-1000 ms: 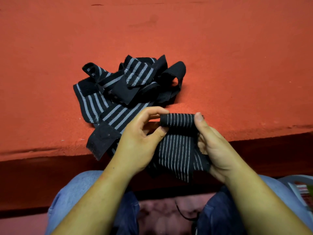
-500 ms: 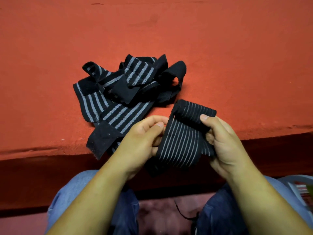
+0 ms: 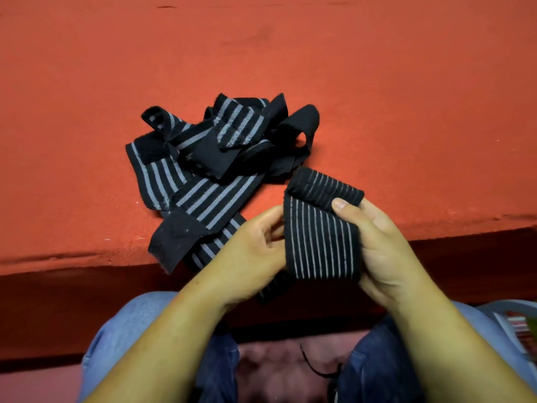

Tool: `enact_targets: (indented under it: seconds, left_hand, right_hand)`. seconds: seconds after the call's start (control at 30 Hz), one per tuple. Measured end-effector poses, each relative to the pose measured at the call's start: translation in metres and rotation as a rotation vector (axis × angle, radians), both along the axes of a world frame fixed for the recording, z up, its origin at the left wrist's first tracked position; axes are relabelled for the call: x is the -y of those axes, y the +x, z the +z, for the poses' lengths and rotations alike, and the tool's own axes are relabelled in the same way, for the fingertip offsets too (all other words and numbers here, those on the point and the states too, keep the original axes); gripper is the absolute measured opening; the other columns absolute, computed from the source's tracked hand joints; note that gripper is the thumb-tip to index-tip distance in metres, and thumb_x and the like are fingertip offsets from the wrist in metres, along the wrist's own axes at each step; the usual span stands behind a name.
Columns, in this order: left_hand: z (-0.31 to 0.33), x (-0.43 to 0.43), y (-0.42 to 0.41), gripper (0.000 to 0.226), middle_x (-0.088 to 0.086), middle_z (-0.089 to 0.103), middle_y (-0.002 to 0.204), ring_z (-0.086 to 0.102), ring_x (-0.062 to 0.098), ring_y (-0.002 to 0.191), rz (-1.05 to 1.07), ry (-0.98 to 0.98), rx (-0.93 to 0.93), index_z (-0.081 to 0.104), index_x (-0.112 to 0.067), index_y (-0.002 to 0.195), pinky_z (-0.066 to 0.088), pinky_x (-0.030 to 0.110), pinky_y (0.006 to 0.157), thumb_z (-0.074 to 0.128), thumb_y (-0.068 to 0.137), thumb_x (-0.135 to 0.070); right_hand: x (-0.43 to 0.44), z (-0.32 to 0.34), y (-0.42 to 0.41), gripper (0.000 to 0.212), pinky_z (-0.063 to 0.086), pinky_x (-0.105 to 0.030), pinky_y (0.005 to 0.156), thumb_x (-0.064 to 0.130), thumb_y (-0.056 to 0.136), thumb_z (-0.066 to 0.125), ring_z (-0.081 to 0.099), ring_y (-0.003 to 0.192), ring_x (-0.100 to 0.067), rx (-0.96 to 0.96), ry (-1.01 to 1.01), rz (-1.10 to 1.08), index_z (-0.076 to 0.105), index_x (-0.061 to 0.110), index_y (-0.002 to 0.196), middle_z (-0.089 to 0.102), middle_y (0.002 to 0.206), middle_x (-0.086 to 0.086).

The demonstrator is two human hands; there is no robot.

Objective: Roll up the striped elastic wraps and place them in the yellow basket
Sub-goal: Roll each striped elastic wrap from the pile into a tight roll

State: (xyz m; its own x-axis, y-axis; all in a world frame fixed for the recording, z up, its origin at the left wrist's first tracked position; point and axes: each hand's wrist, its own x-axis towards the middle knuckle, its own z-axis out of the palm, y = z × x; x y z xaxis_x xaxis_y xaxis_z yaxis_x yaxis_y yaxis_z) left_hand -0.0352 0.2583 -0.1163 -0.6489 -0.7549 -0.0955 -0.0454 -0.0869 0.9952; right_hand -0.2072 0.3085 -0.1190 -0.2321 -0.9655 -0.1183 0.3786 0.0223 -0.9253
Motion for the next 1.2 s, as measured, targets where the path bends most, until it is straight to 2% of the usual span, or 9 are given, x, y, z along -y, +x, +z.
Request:
enact_targets:
  seconds: [0.13,0.33,0.53,0.6,0.7,0.87,0.97,1.07,1.2]
  left_hand:
    - [-0.002,0.000,0.002,0.028,-0.015,0.077,0.104,0.070,-0.003,0.097,0.052,-0.126,0.099,0.071,-0.022,0.108,0.051,0.011,0.081,0.071,0.092,0.000]
    - [-0.006,0.006,0.004,0.029,-0.005,0.079,0.104,0.074,0.013,0.102,0.071,-0.183,0.137,0.074,-0.018,0.107,0.058,0.030,0.090,0.066,0.093,0.005]
    - [-0.001,0.005,0.005,0.018,-0.005,0.078,0.098,0.072,0.004,0.092,0.032,-0.172,0.065,0.075,-0.011,0.104,0.053,0.015,0.078,0.067,0.094,0.002]
    - [-0.002,0.005,0.008,0.003,0.004,0.075,0.088,0.067,0.011,0.080,0.026,-0.155,0.058,0.071,-0.005,0.093,0.052,0.023,0.072,0.069,0.095,-0.007]
    - [-0.006,0.009,0.011,0.026,0.002,0.064,0.069,0.056,0.018,0.069,0.041,-0.114,0.071,0.060,-0.015,0.072,0.047,0.037,0.070,0.074,0.094,-0.020]
    - [-0.007,0.008,0.008,0.027,0.025,0.070,0.097,0.065,0.021,0.087,-0.029,-0.031,0.078,0.061,0.014,0.104,0.057,0.047,0.093,0.064,0.101,-0.013]
    - [-0.009,0.009,0.008,0.024,0.007,0.074,0.096,0.069,0.016,0.090,-0.015,0.059,0.061,0.069,0.002,0.110,0.060,0.031,0.085,0.054,0.105,-0.016]
    - [-0.007,0.013,0.010,0.037,0.005,0.072,0.093,0.062,0.015,0.078,0.065,0.165,-0.026,0.076,-0.017,0.106,0.050,0.025,0.069,0.044,0.088,-0.022]
    - [-0.009,0.014,0.010,0.044,0.008,0.073,0.088,0.068,0.016,0.085,0.111,0.076,-0.038,0.079,-0.030,0.104,0.052,0.029,0.081,0.043,0.096,-0.053]
  right_hand:
    - [-0.002,-0.002,0.001,0.035,0.060,-0.026,0.072,0.029,0.088,0.064,0.074,0.087,-0.013,-0.051,-0.010,0.068,0.069,0.013,0.119,0.078,0.102,-0.006]
    - [-0.001,-0.004,0.003,0.032,0.062,-0.033,0.082,0.022,0.090,0.063,0.075,0.096,-0.019,-0.076,-0.068,0.053,0.068,0.010,0.119,0.078,0.108,-0.010]
    - [0.002,-0.005,0.002,0.028,0.060,-0.028,0.078,0.019,0.093,0.062,0.075,0.094,-0.017,-0.041,-0.100,-0.081,0.068,0.009,0.119,0.079,0.108,-0.009]
    - [0.006,-0.006,-0.003,0.022,0.060,-0.030,0.084,0.014,0.099,0.059,0.073,0.098,-0.018,-0.018,-0.104,-0.169,0.067,0.011,0.119,0.078,0.111,-0.008]
    - [0.010,-0.006,-0.012,0.023,0.060,-0.030,0.084,0.008,0.105,0.053,0.073,0.103,-0.020,0.058,-0.109,-0.285,0.065,0.009,0.124,0.076,0.118,-0.010]
    - [0.009,-0.006,-0.011,0.025,0.060,-0.029,0.085,0.008,0.107,0.051,0.072,0.112,-0.023,0.100,-0.113,-0.278,0.063,0.008,0.128,0.074,0.124,-0.012]
    - [0.007,-0.003,-0.012,0.027,0.061,-0.030,0.079,0.008,0.107,0.049,0.074,0.105,-0.022,0.143,-0.083,-0.249,0.062,0.006,0.130,0.074,0.121,-0.014]
    - [0.005,0.000,-0.010,0.028,0.062,-0.030,0.077,0.007,0.106,0.046,0.074,0.107,-0.022,0.173,-0.090,-0.195,0.062,0.005,0.128,0.074,0.122,-0.013]
    - [0.004,0.000,-0.009,0.027,0.062,-0.033,0.082,0.008,0.105,0.046,0.073,0.114,-0.023,0.174,-0.099,-0.138,0.064,0.006,0.125,0.075,0.122,-0.011]
